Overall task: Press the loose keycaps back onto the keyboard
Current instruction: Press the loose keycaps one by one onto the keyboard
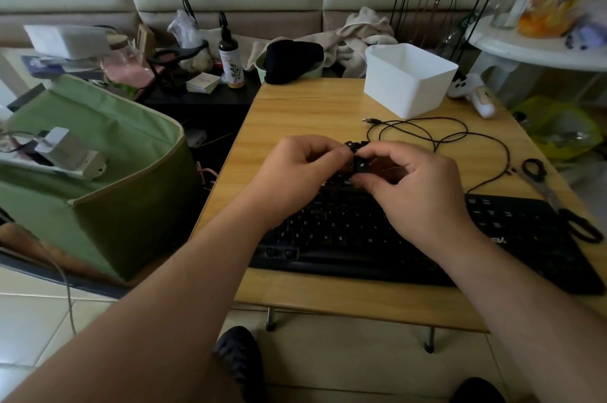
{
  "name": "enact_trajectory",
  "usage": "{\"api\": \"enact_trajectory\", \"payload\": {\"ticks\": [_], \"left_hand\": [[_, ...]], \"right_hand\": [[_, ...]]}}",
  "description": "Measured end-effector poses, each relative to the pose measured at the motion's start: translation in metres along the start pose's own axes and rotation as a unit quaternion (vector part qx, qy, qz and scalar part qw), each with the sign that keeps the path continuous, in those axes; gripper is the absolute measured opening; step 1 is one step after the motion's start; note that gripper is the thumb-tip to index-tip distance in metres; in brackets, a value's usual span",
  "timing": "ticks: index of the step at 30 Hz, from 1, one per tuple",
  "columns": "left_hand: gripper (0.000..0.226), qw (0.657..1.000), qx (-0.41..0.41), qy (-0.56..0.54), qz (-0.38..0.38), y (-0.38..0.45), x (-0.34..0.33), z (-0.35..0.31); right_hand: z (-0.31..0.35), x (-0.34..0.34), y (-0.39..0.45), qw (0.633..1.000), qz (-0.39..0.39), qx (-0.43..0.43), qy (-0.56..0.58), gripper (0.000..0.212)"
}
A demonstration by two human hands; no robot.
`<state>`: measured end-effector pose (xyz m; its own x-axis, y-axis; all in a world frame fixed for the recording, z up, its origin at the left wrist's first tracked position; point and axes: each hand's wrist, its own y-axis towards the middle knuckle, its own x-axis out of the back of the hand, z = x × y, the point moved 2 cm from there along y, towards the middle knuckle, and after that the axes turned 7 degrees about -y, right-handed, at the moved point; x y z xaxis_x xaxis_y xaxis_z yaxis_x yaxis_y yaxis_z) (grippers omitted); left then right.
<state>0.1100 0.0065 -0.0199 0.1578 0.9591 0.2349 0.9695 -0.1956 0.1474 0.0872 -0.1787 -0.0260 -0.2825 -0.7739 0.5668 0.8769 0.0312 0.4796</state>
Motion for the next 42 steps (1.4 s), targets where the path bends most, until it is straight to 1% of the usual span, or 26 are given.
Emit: {"api": "enact_trajectory", "payload": {"ticks": [2, 5, 8, 13, 16, 18, 21, 27, 33, 35, 38, 40, 42], "left_hand": [[0.019, 1.0, 0.01, -0.012, 0.008, -0.001, -0.001, -0.001], [0.016, 0.999, 0.021, -0.025, 0.02, -0.001, -0.001, -0.001], [0.012, 0.999, 0.021, -0.037, 0.034, -0.004, 0.0, -0.001], [0.008, 0.999, 0.012, -0.036, 0.034, -0.005, 0.004, -0.001], [0.009, 0.999, 0.013, -0.035, 0.032, -0.006, 0.008, -0.001], [0.014, 0.999, 0.021, -0.028, 0.042, -0.008, 0.012, -0.002], [0.011, 0.998, 0.029, -0.005, 0.054, -0.012, 0.02, -0.002], [0.012, 0.996, 0.04, 0.039, 0.064, -0.026, 0.037, -0.005], [0.015, 0.991, 0.066, 0.078, 0.091, -0.042, 0.059, -0.001], [0.016, 0.989, 0.077, 0.081, 0.096, -0.046, 0.067, 0.001], [0.015, 0.987, 0.095, 0.077, 0.1, -0.054, 0.076, 0.004], [0.017, 0.986, 0.103, 0.074, 0.106, -0.058, 0.081, 0.004], [0.016, 0.985, 0.112, 0.075, 0.104, -0.063, 0.086, 0.003]], "right_hand": [[0.001, 0.0, -0.001, 1.0, -0.006, 0.007, 0.006, 0.037], [0.003, 0.001, 0.0, 0.999, 0.006, 0.015, 0.031, 0.037], [0.004, 0.001, 0.001, 0.999, 0.016, 0.036, 0.037, 0.037], [0.006, -0.001, 0.0, 0.998, 0.009, 0.036, 0.045, 0.04], [0.009, -0.002, -0.002, 0.998, 0.012, 0.048, 0.037, 0.033], [0.012, -0.002, -0.003, 0.997, 0.005, 0.072, 0.021, 0.03], [0.019, -0.002, -0.006, 0.994, 0.001, 0.106, 0.008, 0.03], [0.029, -0.009, -0.015, 0.989, 0.004, 0.141, -0.04, 0.027], [0.045, -0.023, -0.019, 0.98, 0.052, 0.173, -0.085, 0.021], [0.051, -0.029, -0.021, 0.973, 0.07, 0.19, -0.113, 0.021], [0.061, -0.037, -0.024, 0.947, 0.075, 0.249, -0.186, 0.02], [0.067, -0.042, -0.025, 0.935, 0.078, 0.272, -0.213, 0.025], [0.071, -0.046, -0.025, 0.929, 0.093, 0.277, -0.226, 0.029]]}}
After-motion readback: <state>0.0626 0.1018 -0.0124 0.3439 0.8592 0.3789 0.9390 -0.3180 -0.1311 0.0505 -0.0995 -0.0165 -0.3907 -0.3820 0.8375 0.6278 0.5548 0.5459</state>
